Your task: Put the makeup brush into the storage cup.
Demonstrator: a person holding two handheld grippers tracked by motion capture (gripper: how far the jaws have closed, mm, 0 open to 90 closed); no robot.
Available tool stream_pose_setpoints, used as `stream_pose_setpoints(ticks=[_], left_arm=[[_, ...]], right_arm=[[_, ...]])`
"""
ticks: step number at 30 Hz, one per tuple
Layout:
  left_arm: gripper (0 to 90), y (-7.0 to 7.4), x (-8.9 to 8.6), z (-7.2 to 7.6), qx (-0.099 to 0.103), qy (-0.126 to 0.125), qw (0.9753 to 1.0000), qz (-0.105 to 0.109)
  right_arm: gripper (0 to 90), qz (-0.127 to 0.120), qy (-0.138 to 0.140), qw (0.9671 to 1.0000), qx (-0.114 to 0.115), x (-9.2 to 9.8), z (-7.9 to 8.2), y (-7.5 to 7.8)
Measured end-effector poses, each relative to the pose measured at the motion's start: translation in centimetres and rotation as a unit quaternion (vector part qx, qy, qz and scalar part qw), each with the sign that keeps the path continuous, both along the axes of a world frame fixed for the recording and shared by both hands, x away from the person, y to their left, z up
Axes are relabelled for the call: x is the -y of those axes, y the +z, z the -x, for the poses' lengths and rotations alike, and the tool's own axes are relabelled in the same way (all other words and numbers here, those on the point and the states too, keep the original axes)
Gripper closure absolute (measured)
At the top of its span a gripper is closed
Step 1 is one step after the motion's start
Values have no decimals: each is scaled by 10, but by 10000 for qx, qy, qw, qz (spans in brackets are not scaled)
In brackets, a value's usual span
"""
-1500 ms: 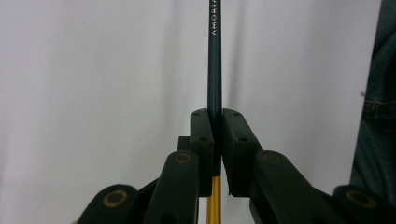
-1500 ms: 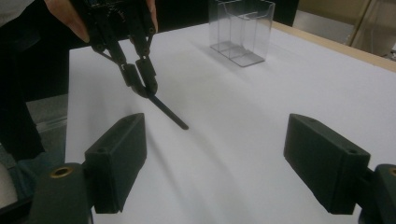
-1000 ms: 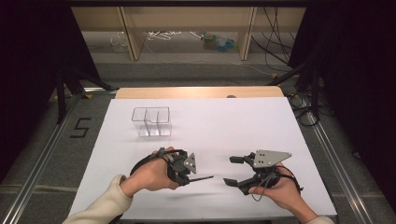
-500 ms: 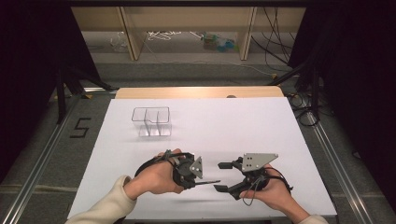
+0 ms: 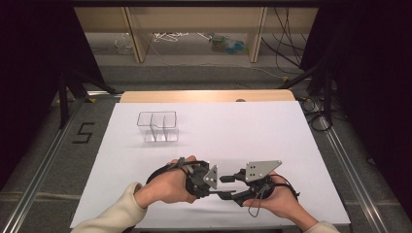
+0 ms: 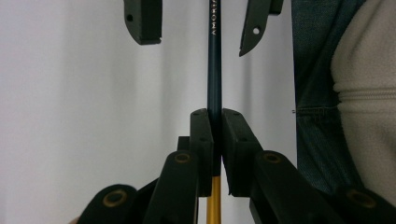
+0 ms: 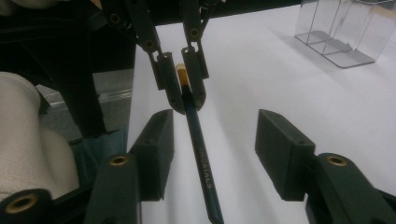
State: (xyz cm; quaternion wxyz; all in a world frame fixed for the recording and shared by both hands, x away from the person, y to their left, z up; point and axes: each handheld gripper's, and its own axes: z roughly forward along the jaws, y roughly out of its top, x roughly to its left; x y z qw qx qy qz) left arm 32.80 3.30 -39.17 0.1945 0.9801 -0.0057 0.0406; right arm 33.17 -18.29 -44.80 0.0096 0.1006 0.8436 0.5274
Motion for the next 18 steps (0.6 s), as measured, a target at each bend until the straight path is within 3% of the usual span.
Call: stream_pose_setpoints(ticks=[18], left_arm=[[828,0,3,0,9,55,10000,63]], right_arm=[[683,107,63,9998,165,-1,3,-1]])
